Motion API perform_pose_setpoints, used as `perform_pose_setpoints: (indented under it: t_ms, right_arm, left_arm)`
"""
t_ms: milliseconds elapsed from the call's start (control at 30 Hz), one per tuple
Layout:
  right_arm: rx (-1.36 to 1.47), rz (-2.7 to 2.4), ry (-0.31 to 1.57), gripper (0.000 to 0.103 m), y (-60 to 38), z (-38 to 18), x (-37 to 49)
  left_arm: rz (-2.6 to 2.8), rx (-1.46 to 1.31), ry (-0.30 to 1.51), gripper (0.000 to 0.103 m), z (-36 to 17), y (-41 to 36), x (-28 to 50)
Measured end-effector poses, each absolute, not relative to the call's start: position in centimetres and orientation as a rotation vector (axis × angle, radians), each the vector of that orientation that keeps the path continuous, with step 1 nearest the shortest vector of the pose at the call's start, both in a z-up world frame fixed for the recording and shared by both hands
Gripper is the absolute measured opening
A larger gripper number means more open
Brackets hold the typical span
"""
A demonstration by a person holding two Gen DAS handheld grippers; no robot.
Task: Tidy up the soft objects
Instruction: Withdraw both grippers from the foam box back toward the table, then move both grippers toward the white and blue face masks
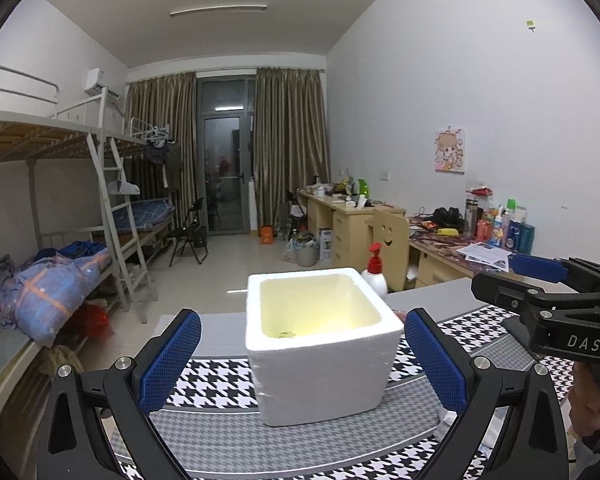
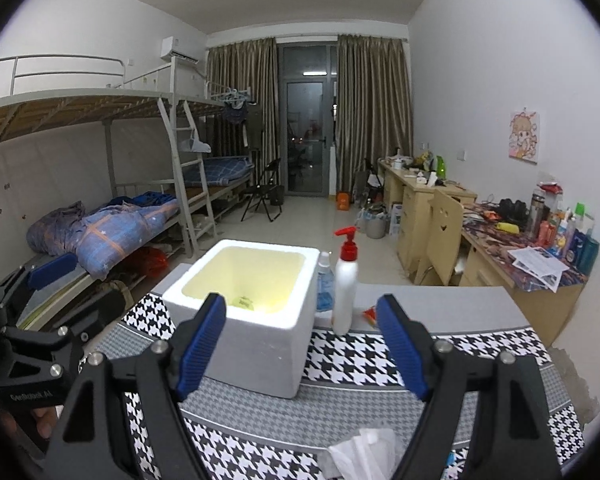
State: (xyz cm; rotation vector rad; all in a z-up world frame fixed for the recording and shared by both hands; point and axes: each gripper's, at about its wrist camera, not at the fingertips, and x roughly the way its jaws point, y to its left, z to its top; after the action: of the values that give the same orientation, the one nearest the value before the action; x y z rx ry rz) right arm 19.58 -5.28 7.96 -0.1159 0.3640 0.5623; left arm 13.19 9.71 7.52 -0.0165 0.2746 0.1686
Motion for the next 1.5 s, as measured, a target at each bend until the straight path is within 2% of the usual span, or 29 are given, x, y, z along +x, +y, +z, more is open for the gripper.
perform_pose_setpoints:
  t_ms: [1500]
  right_arm:
    - [-0.13,0.402,0.341,0.081,-13.4,2.5,15.6]
  left_arm:
    - [0.059,-0.026,0.279,0.102,3.4,4.3,11.7]
